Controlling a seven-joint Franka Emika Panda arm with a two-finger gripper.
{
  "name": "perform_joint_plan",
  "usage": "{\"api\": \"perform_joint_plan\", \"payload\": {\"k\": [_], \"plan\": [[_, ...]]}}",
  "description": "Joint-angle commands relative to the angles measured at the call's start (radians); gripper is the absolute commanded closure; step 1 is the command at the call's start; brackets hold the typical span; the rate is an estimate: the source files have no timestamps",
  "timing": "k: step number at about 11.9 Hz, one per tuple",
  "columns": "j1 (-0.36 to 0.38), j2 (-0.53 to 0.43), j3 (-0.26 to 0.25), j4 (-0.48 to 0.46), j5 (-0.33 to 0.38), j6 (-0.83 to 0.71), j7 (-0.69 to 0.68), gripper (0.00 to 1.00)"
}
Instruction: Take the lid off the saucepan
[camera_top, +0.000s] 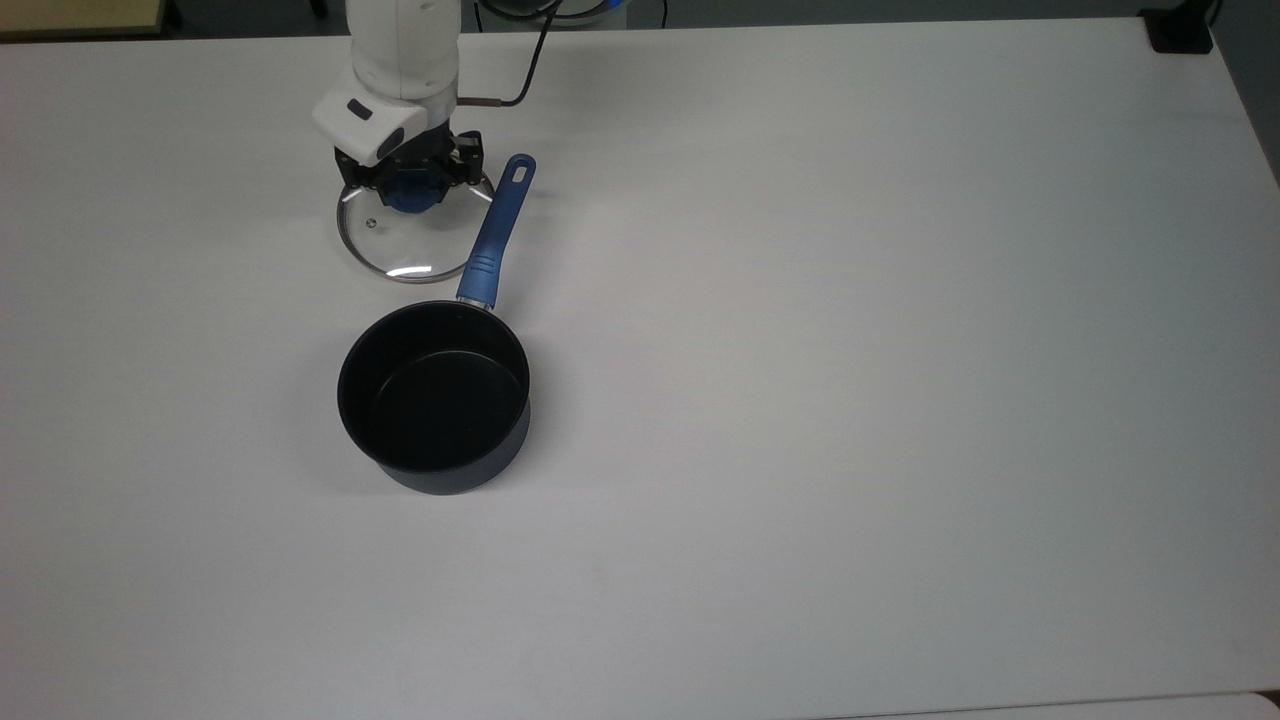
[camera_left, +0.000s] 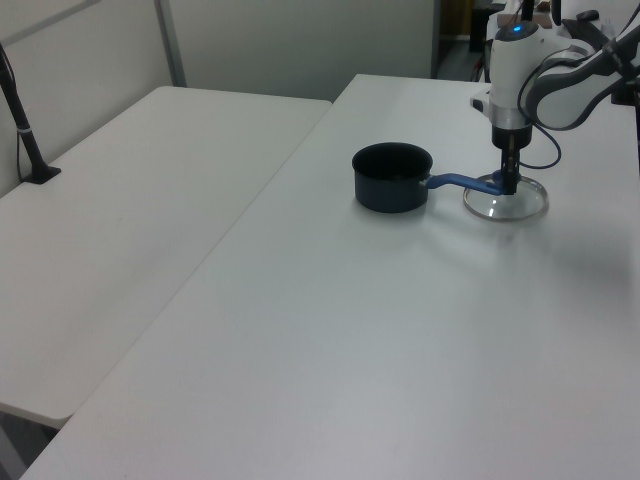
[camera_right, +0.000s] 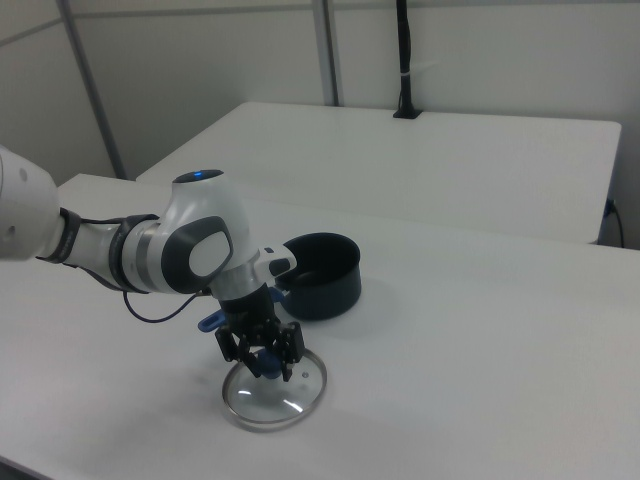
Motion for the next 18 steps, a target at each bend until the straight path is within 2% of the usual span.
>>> {"api": "perform_joint_plan", "payload": {"k": [1,3,5,7,10,11,12,13,14,15,16,18], "plan": [[-0.021,-0.017,-0.001,-0.002,-0.021,-0.028,0.013,0.00],[-0.023,-0.024,-0.001,0.030,-0.012,-0.089,0.028,0.00],[-0.023,-0.027,-0.007,0.125,0.006,-0.200,0.036,0.00],[-0.023,-0.031,-0.012,0.267,0.093,-0.299,0.100,0.00],[0.000,-0.033,-0.013,0.525,0.114,-0.512,0.292,0.00],[0.038,-0.036,-0.016,0.585,0.115,-0.585,0.330,0.00],[0.073,-0.063,-0.028,0.617,0.126,-0.638,0.355,0.00],[0.122,-0.100,-0.069,0.621,0.182,-0.645,0.396,0.00],[0.193,-0.117,-0.143,0.621,0.239,-0.644,0.418,0.00],[0.250,-0.126,-0.191,0.621,0.244,-0.648,0.414,0.00],[0.265,-0.129,-0.205,0.621,0.244,-0.647,0.406,0.00],[0.267,-0.126,-0.205,0.621,0.243,-0.639,0.269,0.00]]}}
